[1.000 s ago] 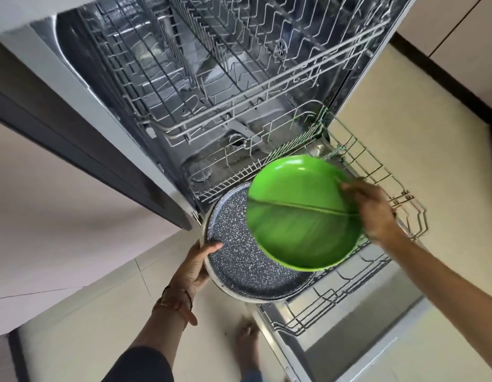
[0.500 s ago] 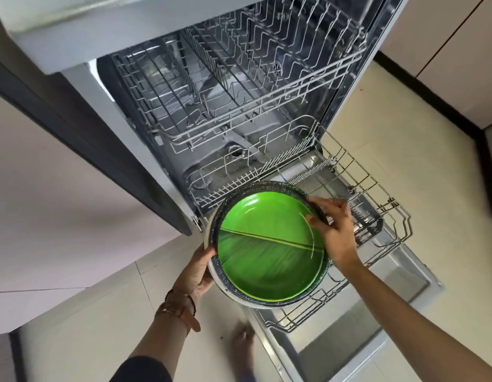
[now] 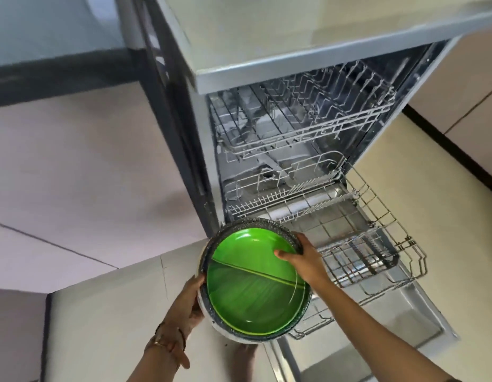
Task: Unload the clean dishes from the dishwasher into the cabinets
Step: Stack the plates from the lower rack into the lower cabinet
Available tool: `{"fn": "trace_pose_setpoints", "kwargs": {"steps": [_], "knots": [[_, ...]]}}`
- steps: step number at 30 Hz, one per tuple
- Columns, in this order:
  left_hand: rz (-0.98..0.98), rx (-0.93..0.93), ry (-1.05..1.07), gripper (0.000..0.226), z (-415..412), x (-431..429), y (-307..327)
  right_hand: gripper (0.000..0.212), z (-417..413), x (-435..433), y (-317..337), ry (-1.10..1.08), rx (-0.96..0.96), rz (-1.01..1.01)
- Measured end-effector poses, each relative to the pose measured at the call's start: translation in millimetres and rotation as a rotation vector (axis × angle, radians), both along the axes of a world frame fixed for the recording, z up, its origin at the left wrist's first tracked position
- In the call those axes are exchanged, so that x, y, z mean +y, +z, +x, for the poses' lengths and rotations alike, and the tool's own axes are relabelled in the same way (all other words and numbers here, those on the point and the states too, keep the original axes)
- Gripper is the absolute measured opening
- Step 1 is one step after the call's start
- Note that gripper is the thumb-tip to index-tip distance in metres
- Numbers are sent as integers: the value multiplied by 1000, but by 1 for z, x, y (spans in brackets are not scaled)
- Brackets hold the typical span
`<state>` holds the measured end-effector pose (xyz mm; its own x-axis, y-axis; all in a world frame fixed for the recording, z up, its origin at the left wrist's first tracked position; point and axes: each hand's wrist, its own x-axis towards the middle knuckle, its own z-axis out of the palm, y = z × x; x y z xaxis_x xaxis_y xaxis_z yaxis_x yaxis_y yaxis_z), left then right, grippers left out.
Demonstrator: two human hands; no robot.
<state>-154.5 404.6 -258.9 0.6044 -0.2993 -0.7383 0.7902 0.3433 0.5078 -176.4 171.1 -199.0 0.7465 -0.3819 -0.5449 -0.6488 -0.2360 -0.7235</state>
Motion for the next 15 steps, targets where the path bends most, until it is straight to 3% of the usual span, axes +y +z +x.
{"fn": "trace_pose_setpoints", "kwargs": {"steps": [8, 15], "knots": [[123, -140, 147, 29, -19, 79, 65, 64, 35, 96, 45, 192, -7, -29], [92, -170, 444, 56, -39, 175, 123, 86, 75, 212, 107, 505, -58, -154]]}}
